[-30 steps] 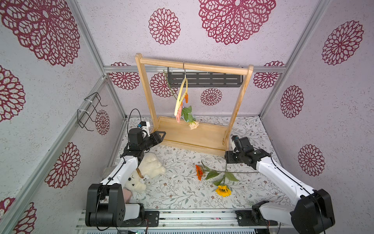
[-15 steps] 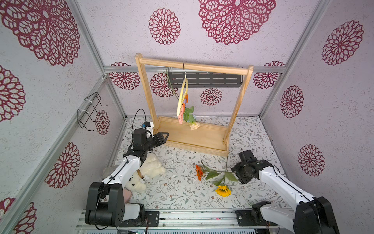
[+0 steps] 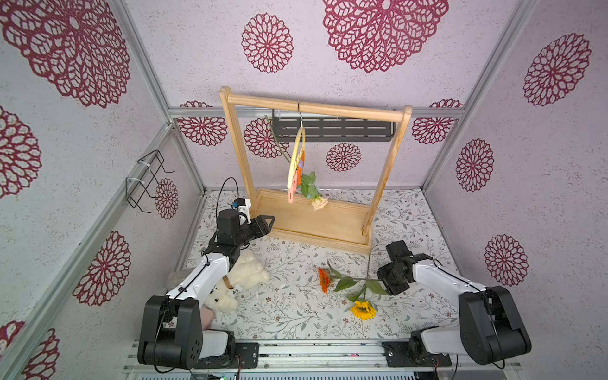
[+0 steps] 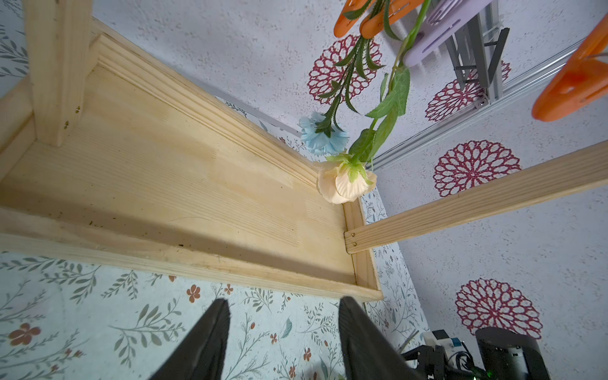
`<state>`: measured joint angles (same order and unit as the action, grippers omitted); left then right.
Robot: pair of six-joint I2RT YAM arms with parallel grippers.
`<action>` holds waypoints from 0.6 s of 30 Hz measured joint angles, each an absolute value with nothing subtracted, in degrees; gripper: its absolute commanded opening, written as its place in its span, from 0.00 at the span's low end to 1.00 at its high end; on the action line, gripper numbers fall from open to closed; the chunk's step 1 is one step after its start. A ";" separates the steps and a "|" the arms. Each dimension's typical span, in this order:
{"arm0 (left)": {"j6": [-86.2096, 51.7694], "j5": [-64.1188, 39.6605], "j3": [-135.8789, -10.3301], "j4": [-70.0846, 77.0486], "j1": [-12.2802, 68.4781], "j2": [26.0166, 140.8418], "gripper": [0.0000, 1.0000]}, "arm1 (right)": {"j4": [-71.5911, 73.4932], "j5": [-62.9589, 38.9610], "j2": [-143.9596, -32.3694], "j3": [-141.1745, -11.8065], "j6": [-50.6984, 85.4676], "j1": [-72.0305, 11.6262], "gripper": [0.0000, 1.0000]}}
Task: Dry the flowers on a clothes hanger
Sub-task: Pick up the flower at the center of the board.
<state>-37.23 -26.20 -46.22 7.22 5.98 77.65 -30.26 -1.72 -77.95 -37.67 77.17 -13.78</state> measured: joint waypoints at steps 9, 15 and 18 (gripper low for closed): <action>-36.58 -26.04 -46.19 6.63 5.98 77.54 0.57 | -27.83 -1.89 -81.08 -39.57 77.60 -12.84 0.27; -36.40 -26.00 -46.19 6.46 6.02 77.47 0.57 | -27.14 -2.37 -81.58 -39.72 78.41 -12.51 0.17; -36.40 -26.00 -46.19 6.42 6.02 77.45 0.57 | -26.72 -2.66 -81.56 -39.72 79.20 -12.51 0.14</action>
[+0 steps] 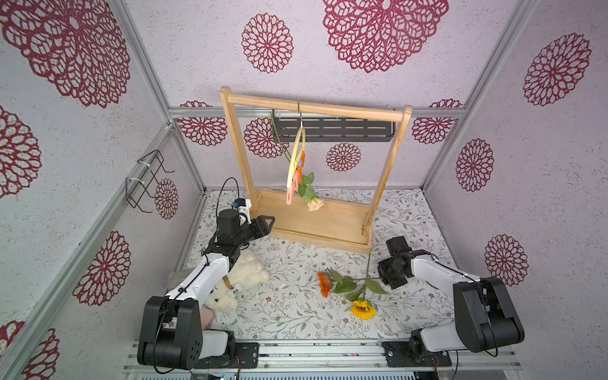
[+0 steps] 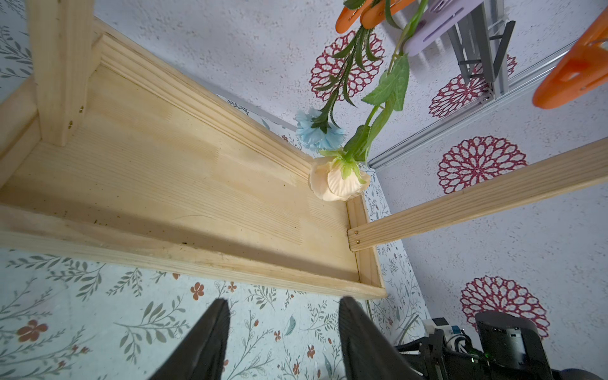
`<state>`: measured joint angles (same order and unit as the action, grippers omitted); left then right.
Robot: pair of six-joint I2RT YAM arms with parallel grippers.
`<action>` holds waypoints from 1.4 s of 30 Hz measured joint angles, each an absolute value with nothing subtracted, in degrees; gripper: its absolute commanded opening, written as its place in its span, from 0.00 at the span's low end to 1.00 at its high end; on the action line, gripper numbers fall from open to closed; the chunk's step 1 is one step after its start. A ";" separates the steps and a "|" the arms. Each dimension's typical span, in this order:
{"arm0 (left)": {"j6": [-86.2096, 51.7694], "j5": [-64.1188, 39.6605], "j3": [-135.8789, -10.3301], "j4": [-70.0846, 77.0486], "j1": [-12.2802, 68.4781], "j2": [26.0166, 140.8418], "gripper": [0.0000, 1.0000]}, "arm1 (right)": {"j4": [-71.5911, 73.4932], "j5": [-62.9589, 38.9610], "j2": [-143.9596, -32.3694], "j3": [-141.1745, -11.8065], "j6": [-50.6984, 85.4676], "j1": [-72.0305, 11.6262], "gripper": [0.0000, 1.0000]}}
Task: Dry the flowers on a clothes hanger
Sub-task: Pick up the flower at the center of the board.
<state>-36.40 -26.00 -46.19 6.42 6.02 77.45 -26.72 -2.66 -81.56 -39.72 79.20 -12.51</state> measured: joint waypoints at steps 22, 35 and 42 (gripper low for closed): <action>-34.96 -26.55 -48.73 5.26 6.63 76.42 0.57 | -17.91 -7.44 -60.97 -33.95 85.34 -12.53 0.00; -30.65 -24.23 -48.71 7.05 6.42 66.70 0.66 | 12.05 -5.28 -44.29 -27.90 47.99 -16.03 0.00; -29.08 -30.24 -48.71 10.57 6.15 64.86 0.69 | 25.06 -21.52 -43.68 -28.73 21.47 -16.43 0.00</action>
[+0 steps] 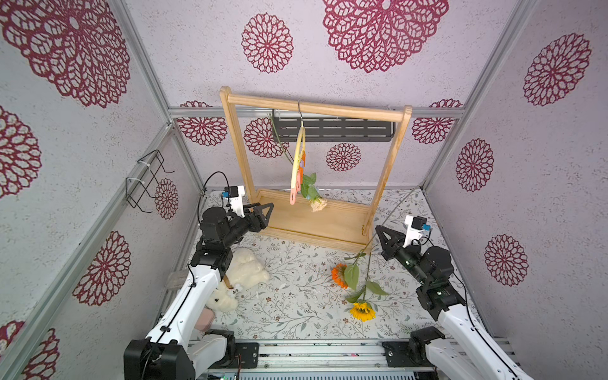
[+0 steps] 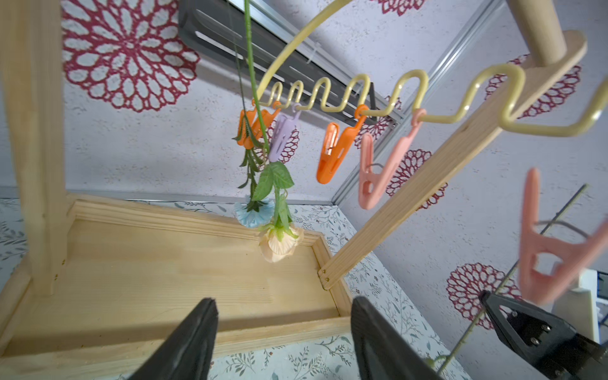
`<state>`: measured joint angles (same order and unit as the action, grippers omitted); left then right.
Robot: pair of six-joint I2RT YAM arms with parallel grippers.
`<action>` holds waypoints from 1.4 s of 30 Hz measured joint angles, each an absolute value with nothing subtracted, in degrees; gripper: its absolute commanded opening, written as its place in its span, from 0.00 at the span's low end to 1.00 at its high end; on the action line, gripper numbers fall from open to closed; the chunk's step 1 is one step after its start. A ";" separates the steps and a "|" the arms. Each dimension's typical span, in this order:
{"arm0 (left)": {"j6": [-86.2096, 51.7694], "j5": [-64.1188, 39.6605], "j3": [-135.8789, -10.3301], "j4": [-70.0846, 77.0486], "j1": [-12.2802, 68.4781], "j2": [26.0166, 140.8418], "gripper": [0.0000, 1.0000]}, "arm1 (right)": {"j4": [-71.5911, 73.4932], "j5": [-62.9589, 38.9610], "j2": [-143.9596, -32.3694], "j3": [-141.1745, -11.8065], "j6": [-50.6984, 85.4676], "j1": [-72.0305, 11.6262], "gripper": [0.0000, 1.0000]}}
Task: Dry the flowers on a clothes hanger
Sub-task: Pick up the flower at the center of the board.
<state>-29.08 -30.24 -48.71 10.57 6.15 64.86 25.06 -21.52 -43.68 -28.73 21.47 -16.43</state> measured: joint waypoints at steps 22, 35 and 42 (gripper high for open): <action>-13.13 -44.10 -52.66 7.42 26.02 67.57 0.71 | 15.75 -38.48 -62.83 -45.67 -10.07 -30.35 0.00; -9.41 -43.20 -53.93 7.42 34.63 76.86 0.53 | 19.27 -42.48 -63.68 -49.69 -3.36 -30.46 0.00; -7.40 -42.30 -55.64 6.24 34.94 76.95 0.33 | 16.10 -45.39 -65.56 -52.64 -3.01 -30.87 0.00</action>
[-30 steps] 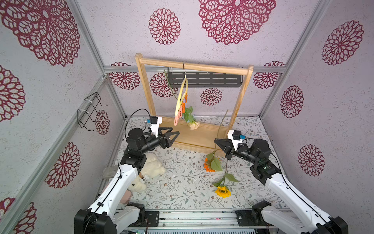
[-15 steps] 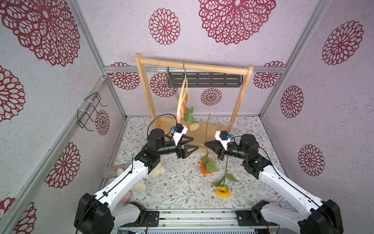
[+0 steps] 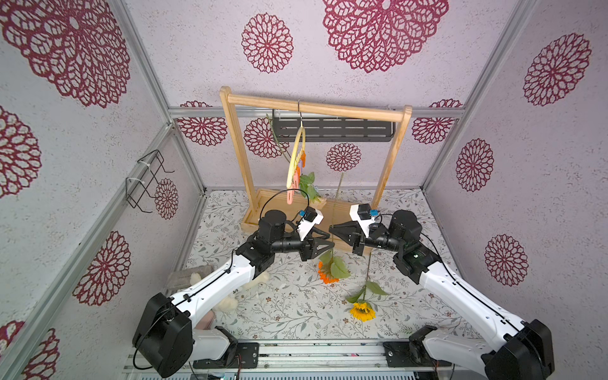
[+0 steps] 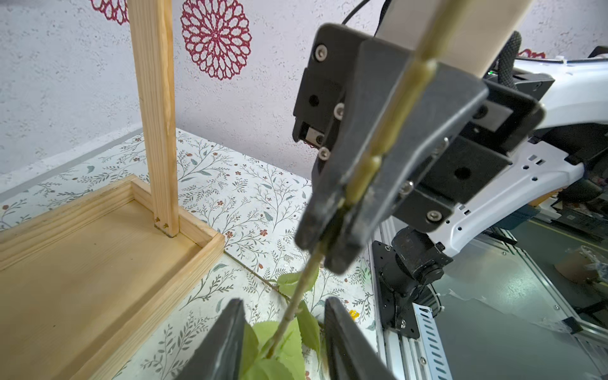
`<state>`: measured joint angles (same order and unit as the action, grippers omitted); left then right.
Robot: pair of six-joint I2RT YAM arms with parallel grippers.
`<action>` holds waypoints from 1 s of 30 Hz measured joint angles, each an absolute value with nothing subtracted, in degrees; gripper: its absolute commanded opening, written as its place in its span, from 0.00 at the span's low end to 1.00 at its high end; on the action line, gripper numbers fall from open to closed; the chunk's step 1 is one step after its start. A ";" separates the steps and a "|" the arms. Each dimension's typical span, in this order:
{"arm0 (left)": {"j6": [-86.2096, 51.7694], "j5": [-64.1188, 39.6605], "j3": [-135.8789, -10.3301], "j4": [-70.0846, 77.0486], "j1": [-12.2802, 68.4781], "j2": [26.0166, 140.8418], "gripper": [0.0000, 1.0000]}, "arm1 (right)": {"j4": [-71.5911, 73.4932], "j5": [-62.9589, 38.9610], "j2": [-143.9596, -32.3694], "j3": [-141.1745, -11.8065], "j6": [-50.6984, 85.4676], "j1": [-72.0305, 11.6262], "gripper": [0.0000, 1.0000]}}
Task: Dry the flowers on a clothes hanger
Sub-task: Pick up the flower at the center of the board.
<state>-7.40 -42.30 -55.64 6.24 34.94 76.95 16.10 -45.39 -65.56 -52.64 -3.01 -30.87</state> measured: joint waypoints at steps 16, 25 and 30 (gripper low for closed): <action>-4.80 -44.53 -59.05 1.52 35.00 77.93 0.05 | 13.65 -45.23 -66.43 -52.93 -3.01 -31.68 0.00; -4.25 -45.54 -60.49 -0.91 34.83 79.05 0.00 | 11.44 -45.06 -67.48 -54.19 -3.42 -31.64 0.00; -4.27 -45.45 -60.58 -1.41 34.70 79.02 0.00 | 10.74 -44.62 -67.68 -54.59 -4.10 -31.97 0.32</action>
<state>-4.27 -45.45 -60.58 -1.41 34.70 79.02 10.74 -44.62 -67.68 -54.59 -4.10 -31.97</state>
